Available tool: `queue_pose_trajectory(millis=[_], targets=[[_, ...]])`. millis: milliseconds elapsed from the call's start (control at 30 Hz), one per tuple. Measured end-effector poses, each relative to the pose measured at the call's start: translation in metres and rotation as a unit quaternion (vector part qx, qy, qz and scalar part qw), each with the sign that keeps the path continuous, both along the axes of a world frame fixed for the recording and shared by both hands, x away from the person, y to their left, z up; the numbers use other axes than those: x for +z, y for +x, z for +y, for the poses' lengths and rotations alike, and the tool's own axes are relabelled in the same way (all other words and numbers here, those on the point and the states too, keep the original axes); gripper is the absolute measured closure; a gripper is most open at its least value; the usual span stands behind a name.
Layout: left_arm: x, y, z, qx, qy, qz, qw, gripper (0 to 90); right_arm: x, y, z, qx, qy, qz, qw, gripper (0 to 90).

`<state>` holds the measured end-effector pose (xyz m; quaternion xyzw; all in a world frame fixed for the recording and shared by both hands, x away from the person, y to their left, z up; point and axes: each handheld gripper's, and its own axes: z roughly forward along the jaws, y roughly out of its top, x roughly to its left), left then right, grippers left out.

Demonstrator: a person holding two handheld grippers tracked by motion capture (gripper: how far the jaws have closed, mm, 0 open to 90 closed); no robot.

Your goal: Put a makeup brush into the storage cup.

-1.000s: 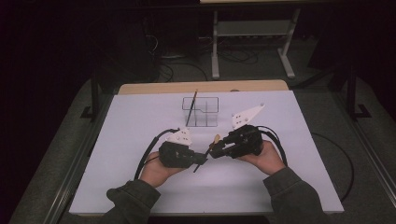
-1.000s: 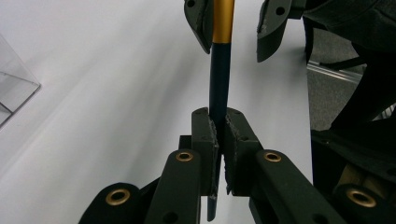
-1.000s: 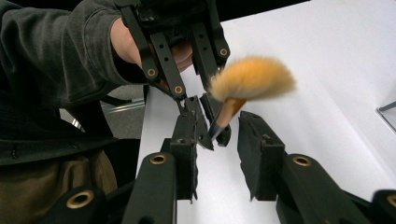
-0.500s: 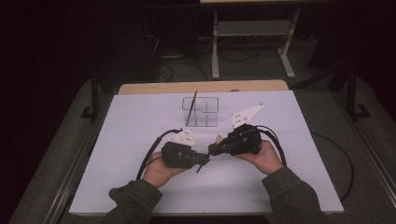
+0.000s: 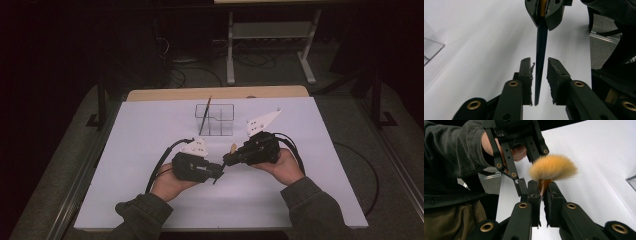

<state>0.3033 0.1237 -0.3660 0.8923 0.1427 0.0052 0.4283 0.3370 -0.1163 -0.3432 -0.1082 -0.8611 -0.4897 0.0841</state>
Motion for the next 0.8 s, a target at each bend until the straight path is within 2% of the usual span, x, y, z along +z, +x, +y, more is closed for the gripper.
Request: queue_pose_trajectory(millis=[167, 433, 800], targets=[[0.001, -0.001, 0.006, 0.011, -0.001, -0.003, 0.9999, 70.0, 0.001, 0.002, -0.002, -0.005, -0.019, -0.005, 0.9998, 82.9], [-0.001, -0.001, 0.021, 0.032, 0.001, 0.000, 0.9995, 68.0, 0.005, 0.006, -0.007, -0.013, -0.031, -0.007, 0.9994, 82.9], [-0.001, -0.001, 0.043, 0.060, 0.000, -0.006, 0.9982, 64.8, 0.006, 0.014, -0.014, -0.021, -0.046, -0.005, 0.9987, 82.9]])
